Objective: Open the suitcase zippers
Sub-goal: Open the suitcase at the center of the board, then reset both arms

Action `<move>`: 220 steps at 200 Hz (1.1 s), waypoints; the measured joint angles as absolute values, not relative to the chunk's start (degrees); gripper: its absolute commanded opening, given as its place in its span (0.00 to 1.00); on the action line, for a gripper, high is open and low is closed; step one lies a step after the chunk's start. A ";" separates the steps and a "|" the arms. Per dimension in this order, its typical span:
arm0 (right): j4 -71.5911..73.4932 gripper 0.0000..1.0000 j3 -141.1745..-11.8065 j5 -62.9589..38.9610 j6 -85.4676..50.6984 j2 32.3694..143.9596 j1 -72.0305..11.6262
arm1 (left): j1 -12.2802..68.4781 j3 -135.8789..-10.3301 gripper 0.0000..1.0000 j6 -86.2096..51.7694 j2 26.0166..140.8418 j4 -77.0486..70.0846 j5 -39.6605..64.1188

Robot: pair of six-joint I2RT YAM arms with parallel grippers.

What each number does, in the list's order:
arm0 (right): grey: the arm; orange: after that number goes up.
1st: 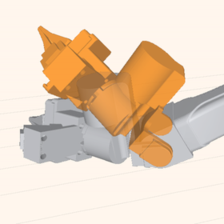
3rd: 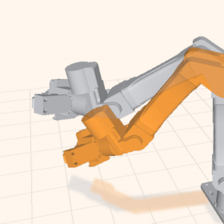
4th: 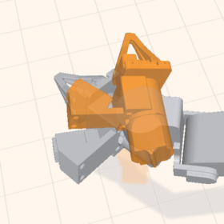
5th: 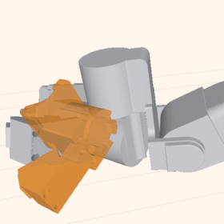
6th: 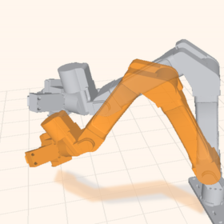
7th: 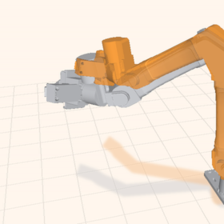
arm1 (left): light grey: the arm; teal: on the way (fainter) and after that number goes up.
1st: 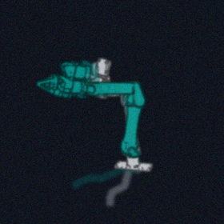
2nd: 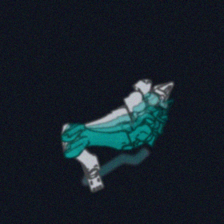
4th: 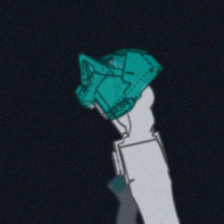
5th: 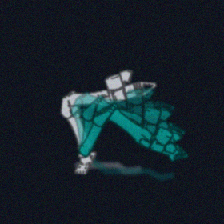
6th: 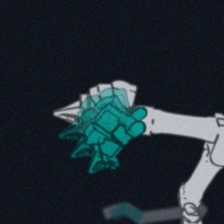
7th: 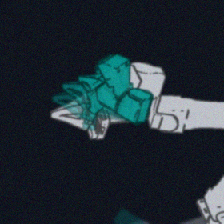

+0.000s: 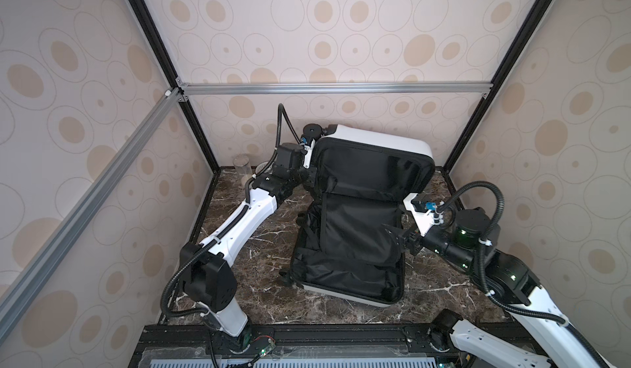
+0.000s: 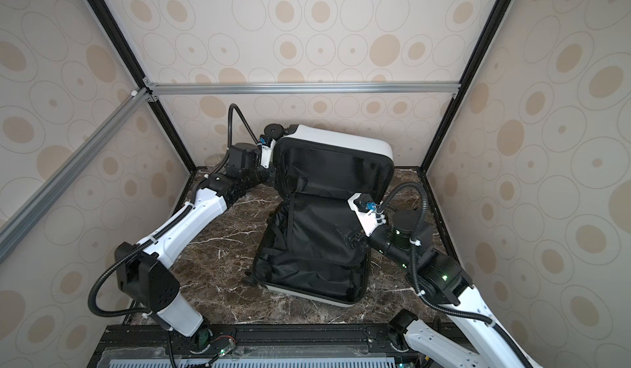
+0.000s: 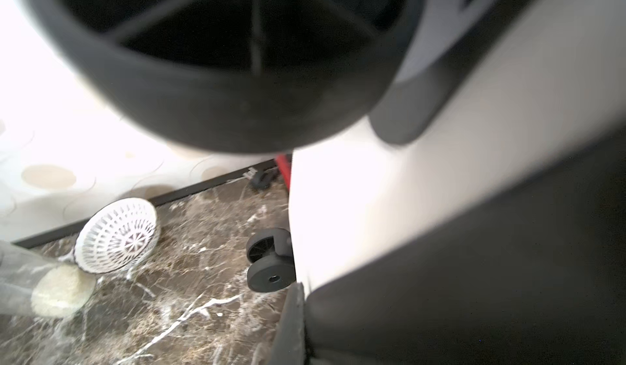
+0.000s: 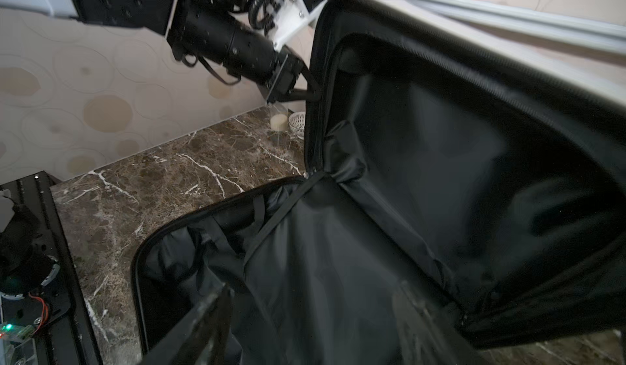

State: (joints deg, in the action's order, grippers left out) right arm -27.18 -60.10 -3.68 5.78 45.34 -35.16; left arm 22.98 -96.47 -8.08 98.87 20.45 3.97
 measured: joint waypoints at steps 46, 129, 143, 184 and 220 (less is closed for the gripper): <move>-19.88 0.76 -50.39 -8.19 -1.61 48.71 -24.16 | 17.37 -117.64 0.44 -10.57 116.64 27.73 3.42; -4.14 0.99 -39.55 -11.44 -12.88 55.53 0.58 | 16.12 -84.12 0.98 -11.03 94.32 14.24 -6.87; -2.52 0.99 -38.24 -10.09 -13.02 56.10 3.44 | 15.62 -74.91 0.98 -10.20 84.86 7.53 -10.17; 6.46 0.99 -30.96 -2.48 -9.96 56.80 4.29 | 12.32 -48.31 0.99 -7.31 69.17 -16.69 -18.17; 18.59 0.99 -22.13 3.88 -6.98 62.72 4.32 | 11.92 -19.73 0.98 -3.79 69.63 -35.05 -22.39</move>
State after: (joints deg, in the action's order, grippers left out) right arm 18.59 -22.13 3.88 -6.98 62.72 4.32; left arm 11.92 -19.73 -3.79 69.63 -35.05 -22.39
